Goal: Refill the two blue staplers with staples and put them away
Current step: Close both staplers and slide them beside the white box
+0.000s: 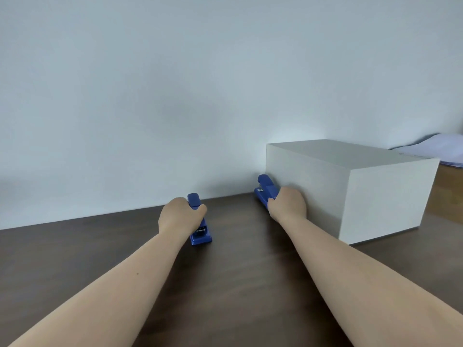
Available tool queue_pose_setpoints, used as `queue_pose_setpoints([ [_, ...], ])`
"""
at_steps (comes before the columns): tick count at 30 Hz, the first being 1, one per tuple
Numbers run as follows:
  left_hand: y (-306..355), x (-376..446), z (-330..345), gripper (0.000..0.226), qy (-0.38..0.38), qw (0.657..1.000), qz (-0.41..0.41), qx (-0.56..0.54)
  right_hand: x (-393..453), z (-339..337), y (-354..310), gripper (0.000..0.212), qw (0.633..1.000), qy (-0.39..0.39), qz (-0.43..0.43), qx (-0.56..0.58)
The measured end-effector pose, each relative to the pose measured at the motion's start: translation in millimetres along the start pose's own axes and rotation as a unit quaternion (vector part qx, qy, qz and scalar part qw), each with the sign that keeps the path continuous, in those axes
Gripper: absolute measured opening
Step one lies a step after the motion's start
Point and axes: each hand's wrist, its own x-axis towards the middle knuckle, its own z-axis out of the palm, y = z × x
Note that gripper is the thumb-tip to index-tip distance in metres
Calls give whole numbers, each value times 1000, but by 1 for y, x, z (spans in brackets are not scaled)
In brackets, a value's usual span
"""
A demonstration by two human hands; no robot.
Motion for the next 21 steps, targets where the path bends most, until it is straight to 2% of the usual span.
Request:
queue_pose_setpoints([
  [6, 8, 9, 11, 39, 10, 1000, 10, 10, 13, 17, 6, 22, 999, 22, 25, 7],
  [12, 11, 11, 13, 38, 1, 1000, 4, 12, 15, 24, 10, 13, 997, 70, -33, -26],
  [16, 12, 10, 13, 39, -1, 1000, 7, 16, 15, 26, 13, 15, 994, 57, -76, -46],
  [21, 11, 7, 12, 41, -28, 1000, 0, 1, 14, 21, 18, 19, 997, 21, -60, -41],
])
